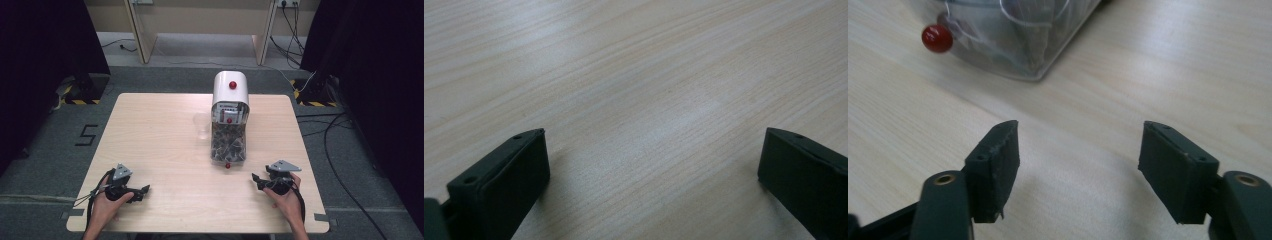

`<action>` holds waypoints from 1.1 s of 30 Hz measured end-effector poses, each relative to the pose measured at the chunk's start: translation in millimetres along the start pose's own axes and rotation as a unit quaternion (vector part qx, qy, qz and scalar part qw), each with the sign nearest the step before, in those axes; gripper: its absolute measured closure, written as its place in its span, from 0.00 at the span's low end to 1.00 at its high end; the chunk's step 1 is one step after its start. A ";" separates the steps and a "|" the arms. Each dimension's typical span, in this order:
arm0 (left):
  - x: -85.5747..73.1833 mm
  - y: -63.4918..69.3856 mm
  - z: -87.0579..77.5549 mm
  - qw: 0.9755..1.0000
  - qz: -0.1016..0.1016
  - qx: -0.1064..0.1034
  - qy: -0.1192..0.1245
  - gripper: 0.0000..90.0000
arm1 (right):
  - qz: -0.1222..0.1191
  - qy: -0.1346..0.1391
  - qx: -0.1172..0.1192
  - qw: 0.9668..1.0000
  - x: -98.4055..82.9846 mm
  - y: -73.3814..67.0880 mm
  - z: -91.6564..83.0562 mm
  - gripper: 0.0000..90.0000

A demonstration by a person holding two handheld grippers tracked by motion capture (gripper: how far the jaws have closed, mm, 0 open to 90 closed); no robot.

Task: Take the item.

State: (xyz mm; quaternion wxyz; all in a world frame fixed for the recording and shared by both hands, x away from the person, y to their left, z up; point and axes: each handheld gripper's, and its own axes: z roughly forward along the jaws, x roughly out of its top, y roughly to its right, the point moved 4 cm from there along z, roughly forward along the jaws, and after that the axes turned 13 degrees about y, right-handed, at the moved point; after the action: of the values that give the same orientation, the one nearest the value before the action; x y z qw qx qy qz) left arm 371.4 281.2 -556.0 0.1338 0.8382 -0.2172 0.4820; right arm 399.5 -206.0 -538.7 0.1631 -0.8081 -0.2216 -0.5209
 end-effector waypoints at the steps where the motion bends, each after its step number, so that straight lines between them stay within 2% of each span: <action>1: 0.0 0.0 0.0 1.000 0.000 0.000 0.000 0.00 | -0.003 0.005 -0.003 1.000 1.8 0.1 -0.7 0.39; 7: -0.6 0.1 -1.1 1.000 0.000 0.000 0.000 0.00 | -0.014 0.032 -0.013 0.999 10.7 1.1 -3.8 0.44; 13: -0.7 0.1 -1.2 1.000 0.000 0.000 0.000 0.00 | -0.027 0.051 -0.027 0.998 22.6 -0.8 -4.5 0.41; 21: -0.7 0.1 -1.1 1.000 0.000 -0.001 0.000 0.00 | -0.028 0.078 -0.017 0.996 41.6 -7.2 -5.2 0.46; 26: -0.7 0.1 -1.1 1.000 0.000 -0.001 0.000 0.00 | -0.038 0.097 -0.005 0.995 57.7 -15.5 -4.9 0.50; 33: -0.7 0.1 -1.2 1.000 0.000 0.000 0.000 0.00 | -0.043 0.107 0.002 0.993 67.7 -19.4 3.2 0.51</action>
State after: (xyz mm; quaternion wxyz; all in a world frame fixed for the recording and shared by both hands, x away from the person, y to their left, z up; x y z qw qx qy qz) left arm 370.2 281.7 -556.0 0.1341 0.8381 -0.2174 0.4820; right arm 416.0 -175.3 -477.5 0.1654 -0.7370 -0.2386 -0.6103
